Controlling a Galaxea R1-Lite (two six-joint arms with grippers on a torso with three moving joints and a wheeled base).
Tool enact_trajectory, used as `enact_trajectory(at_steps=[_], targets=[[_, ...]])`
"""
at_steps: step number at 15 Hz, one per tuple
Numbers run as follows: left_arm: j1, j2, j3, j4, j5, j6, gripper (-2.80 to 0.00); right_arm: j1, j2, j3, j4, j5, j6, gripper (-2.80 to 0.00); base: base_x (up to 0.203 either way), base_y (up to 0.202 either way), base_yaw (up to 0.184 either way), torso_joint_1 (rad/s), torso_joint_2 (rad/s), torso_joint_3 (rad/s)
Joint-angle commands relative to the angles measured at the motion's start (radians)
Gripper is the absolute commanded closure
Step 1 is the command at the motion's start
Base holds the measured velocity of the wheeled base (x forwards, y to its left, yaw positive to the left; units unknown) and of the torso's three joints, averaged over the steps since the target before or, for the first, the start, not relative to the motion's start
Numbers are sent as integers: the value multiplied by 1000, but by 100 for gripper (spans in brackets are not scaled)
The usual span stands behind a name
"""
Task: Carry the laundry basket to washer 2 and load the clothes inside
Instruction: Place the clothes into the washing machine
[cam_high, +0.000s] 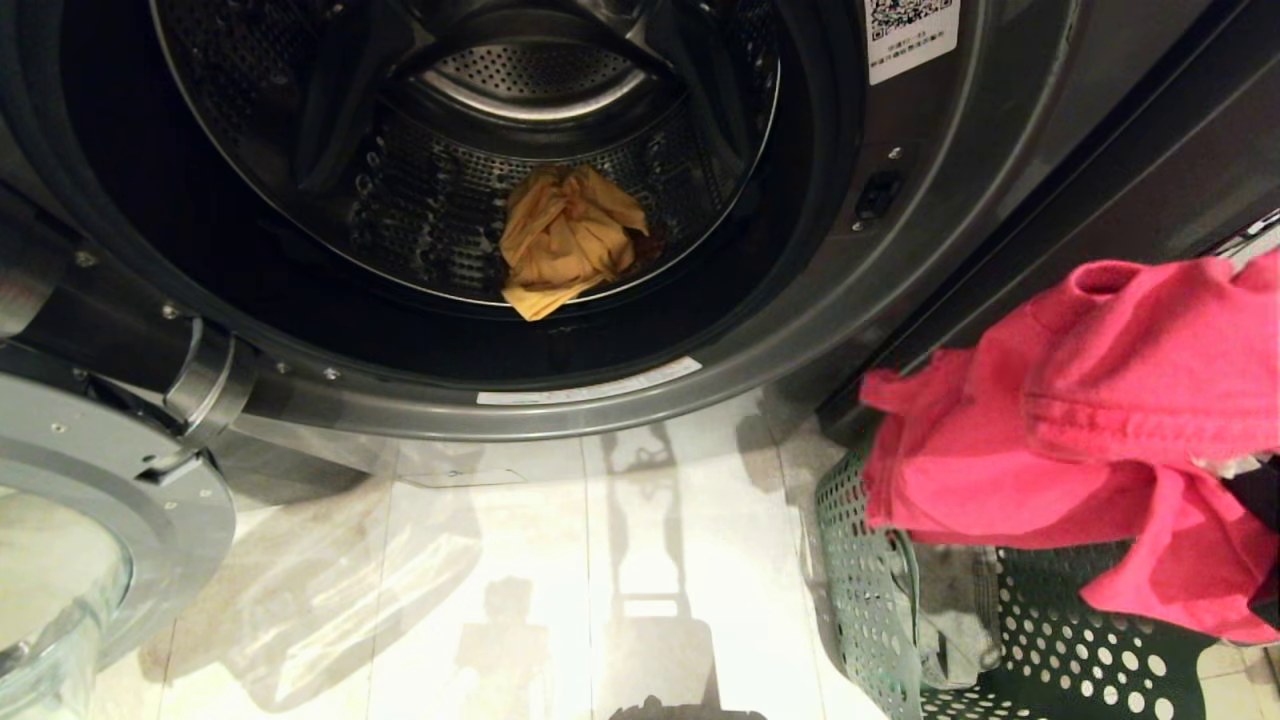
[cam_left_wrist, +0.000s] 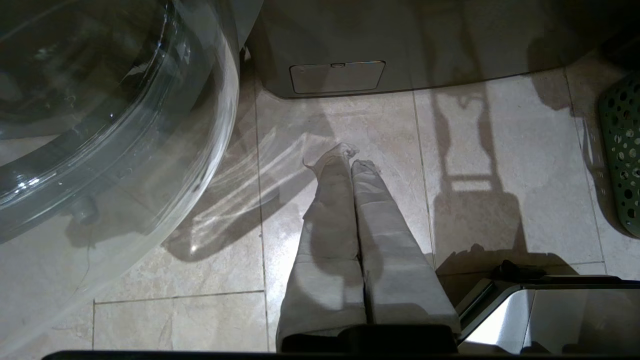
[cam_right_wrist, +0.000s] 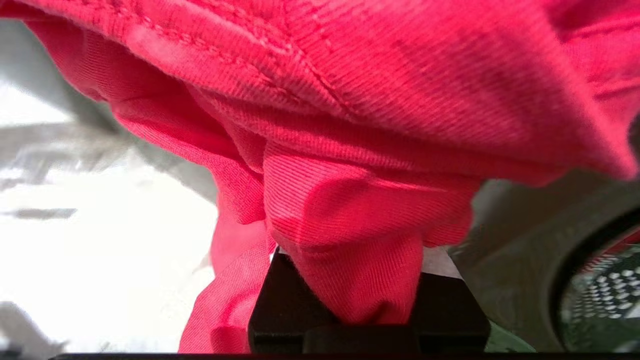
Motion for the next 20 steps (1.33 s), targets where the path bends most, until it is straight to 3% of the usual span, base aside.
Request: enact_trajectory(at_steps=[1, 5, 20], targets=[[0, 0, 0, 0, -1, 0, 0, 66, 17, 40, -8, -38, -68, 0, 0, 0, 0, 0, 0, 0], [1, 0, 0, 0, 0, 0, 0, 67, 20, 57, -8, -46, -138, 0, 0, 0, 0, 0, 0, 0], [0, 0, 0, 0, 1, 0, 0, 75, 38, 84, -6, -46, -142, 0, 0, 0, 0, 0, 0, 0]])
